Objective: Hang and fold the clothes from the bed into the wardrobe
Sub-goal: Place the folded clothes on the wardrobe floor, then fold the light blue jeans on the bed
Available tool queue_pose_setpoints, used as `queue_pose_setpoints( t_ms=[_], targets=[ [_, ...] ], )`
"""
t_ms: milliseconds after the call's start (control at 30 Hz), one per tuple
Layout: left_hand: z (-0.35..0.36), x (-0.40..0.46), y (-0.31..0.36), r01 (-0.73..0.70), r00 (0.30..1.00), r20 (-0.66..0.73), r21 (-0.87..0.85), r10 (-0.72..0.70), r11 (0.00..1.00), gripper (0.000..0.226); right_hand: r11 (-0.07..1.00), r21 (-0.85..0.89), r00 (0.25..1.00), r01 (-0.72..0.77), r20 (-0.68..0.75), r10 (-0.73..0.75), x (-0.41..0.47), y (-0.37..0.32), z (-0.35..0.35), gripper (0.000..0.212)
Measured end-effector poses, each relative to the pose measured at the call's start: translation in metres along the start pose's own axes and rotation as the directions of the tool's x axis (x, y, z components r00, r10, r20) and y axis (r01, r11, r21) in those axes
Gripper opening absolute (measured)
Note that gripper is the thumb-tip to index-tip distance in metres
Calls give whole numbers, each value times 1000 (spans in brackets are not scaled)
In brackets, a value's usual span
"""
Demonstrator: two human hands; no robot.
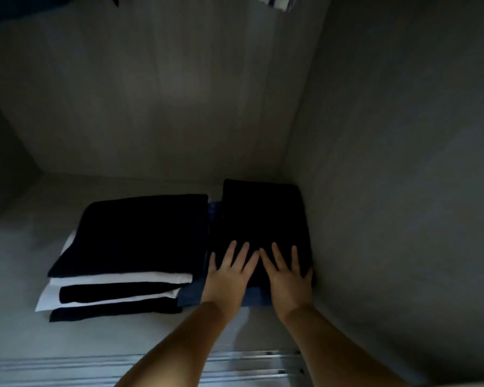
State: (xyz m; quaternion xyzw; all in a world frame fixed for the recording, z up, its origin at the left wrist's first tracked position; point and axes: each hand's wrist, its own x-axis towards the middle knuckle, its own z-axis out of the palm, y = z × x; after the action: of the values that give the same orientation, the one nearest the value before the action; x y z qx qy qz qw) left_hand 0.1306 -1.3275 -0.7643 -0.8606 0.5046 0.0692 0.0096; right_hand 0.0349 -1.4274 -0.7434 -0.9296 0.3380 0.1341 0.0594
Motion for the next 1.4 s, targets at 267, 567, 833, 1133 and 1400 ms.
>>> queue_pose_setpoints(
  t_ms=[267, 567, 833, 1133, 1400],
  targets=[
    [-67, -43, 15, -9, 982, 186, 25, 4, 1000, 80, 998, -57, 970, 23, 244, -8, -45, -18, -67, 70],
    [-136, -139, 39, 50, 944, 327, 4, -49, 999, 69, 1000, -15, 915, -13, 403, 18, -147, -21, -103, 64],
    [-218, -214, 62, 41, 949, 313, -55, -22, 998, 63, 996, 89, 962, -12, 271, -12, -244, -18, -172, 62],
    [-317, -303, 126, -32, 939, 339, -77, 56, 997, 65, 990, 99, 961, -97, 270, 67, -373, 19, -254, 57],
    [-401, -385, 238, -165, 949, 268, -36, 168, 986, 65, 964, 90, 950, -252, 211, 229, -518, 100, -317, 58]
  ],
)
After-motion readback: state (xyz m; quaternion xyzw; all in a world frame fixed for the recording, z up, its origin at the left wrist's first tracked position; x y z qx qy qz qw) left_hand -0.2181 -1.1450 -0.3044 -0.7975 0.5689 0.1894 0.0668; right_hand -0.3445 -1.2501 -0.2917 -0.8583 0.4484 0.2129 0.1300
